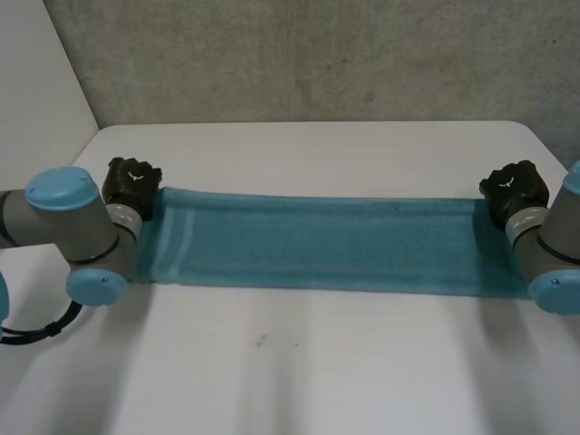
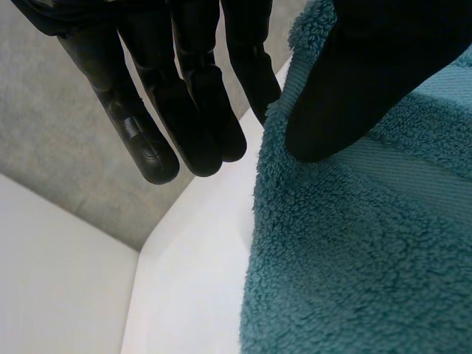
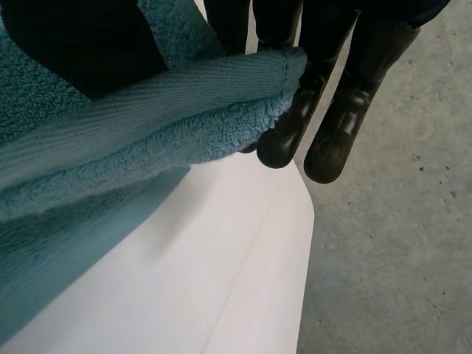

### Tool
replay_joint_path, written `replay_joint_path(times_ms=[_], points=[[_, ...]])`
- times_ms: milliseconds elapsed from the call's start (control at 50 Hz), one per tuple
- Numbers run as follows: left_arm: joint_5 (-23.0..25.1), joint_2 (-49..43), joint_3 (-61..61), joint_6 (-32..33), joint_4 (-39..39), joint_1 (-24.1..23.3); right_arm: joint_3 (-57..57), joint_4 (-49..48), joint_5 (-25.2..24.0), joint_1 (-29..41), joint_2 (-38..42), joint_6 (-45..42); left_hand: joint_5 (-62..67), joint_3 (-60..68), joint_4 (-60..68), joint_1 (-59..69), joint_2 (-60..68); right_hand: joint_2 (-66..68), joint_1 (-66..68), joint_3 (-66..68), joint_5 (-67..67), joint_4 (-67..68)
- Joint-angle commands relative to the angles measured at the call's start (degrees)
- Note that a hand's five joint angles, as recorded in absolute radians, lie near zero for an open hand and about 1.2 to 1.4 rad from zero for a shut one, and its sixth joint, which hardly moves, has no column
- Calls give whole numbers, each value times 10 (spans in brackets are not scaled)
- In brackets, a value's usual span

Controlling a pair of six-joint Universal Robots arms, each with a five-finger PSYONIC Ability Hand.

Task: Fold the laundry

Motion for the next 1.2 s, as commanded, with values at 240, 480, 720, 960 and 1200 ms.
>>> replay_joint_path(times_ms=[240,480,720,960,1200], points=[[23,20,-21,58,57,-33,-52,-79,27,12,22,29,-558,-585,-585,-535,-588,-579,-463,-583,-567,-586],[18,192,-137,52,52,-32,14,-26,13,5,-194,153,-558,-585,-585,-535,-588,-579,-463,-583,-567,-586],[18,255,-201,-41,8,29,113,221,-84,-79,-269,166,-558,-585,-585,-535,-588,-579,-463,-583,-567,-586],[21,201,-195,-111,-31,62,201,216,-189,-158,-260,162,-558,-585,-585,-535,-588,-407,-291,-410,-395,-413],[16,191,-206,-120,-31,62,242,110,-231,-182,-199,167,-558,-585,-585,-535,-588,-308,-192,-311,-296,-314]])
